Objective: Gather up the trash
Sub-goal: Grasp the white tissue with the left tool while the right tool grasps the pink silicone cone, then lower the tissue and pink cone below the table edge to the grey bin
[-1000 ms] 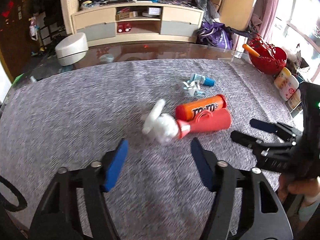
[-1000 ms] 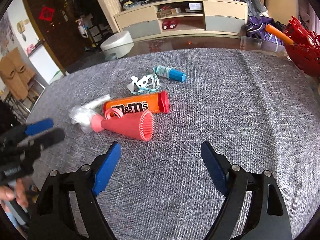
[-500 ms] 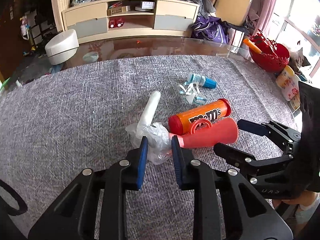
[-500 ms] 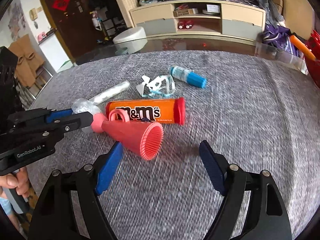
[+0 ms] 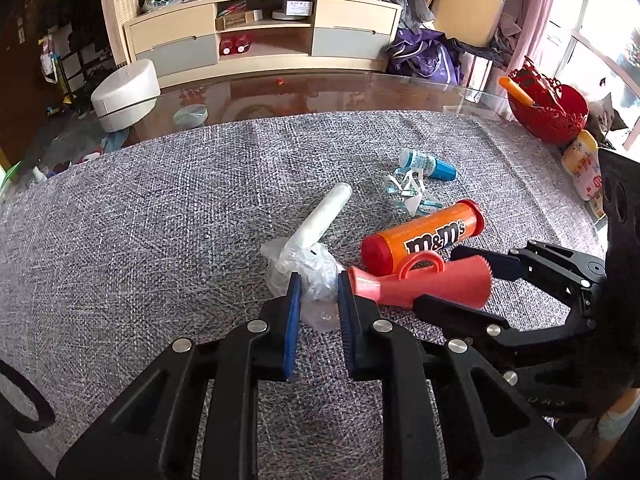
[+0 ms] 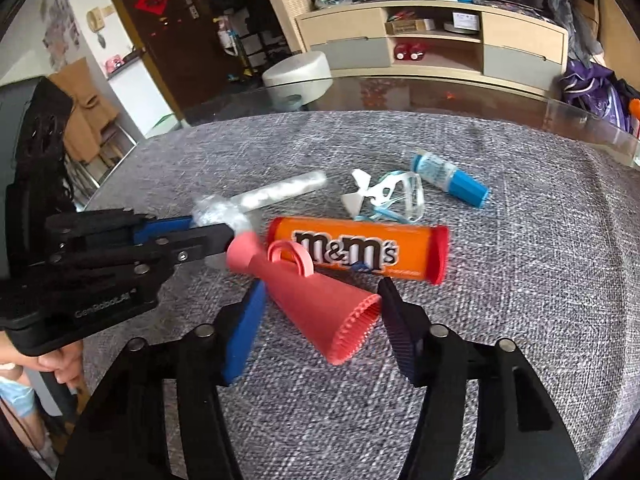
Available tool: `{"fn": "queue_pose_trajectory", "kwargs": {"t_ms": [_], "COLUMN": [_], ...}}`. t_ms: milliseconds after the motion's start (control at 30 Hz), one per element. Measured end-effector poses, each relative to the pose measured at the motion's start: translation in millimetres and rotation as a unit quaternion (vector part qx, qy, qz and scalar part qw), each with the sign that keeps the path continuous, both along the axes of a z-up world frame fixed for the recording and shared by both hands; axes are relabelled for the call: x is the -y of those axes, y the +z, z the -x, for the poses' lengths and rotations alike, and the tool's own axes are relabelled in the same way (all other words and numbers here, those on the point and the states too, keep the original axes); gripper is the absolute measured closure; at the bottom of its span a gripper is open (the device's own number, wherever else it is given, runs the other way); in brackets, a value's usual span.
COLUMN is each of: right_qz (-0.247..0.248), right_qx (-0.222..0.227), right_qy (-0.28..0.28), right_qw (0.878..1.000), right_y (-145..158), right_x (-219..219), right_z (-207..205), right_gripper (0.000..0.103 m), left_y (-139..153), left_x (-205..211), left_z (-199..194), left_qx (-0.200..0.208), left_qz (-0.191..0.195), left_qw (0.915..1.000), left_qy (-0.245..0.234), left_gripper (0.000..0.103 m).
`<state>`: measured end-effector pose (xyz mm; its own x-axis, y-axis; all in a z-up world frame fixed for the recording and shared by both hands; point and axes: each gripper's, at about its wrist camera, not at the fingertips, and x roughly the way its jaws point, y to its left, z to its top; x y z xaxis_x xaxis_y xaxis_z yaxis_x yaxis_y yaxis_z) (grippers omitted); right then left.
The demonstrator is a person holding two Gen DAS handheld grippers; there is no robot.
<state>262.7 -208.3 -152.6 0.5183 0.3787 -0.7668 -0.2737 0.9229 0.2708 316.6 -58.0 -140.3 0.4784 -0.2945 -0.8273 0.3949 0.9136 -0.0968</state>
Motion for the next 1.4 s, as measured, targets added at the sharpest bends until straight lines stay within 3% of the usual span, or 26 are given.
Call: {"fn": "queue_pose_trajectory", "kwargs": {"t_ms": [367,733,1033,1400], "right_qz": [0.01,0.013,0.008,0.016], "right_qx": [0.007,-0.001,-0.015,-0.04], "right_qy": [0.001,-0.027,-0.038,-0.031], "right_qw": [1.0,1.0,0.999,0.999], "right_y": [14.7,24.1,18.6,-1.9], "right_x": [-4.3,6.8,15.9,10.3], "right_z": [43.3,126.8,197.8,259.3], "right_gripper": [0.057,0.059,0.059,0.06], "left_y": [26.1,46.5,35.7,-18.6], "left_x": [-4.1,-11.9,-23.5,-33.8], "left_z": [34.6,126.1,209.9,290.1], "left_qx": [0.016,0.02,0.01,-0.035], "left_qz": [-0.001,0.009,0.023,0.036], "left_qw": [0.9998,0.9997,0.9993,0.9981], "left_qy": [0.007,-0.009,-0.028,-0.037], "left_gripper": [0.087,0.088,0.088,0.088]}}
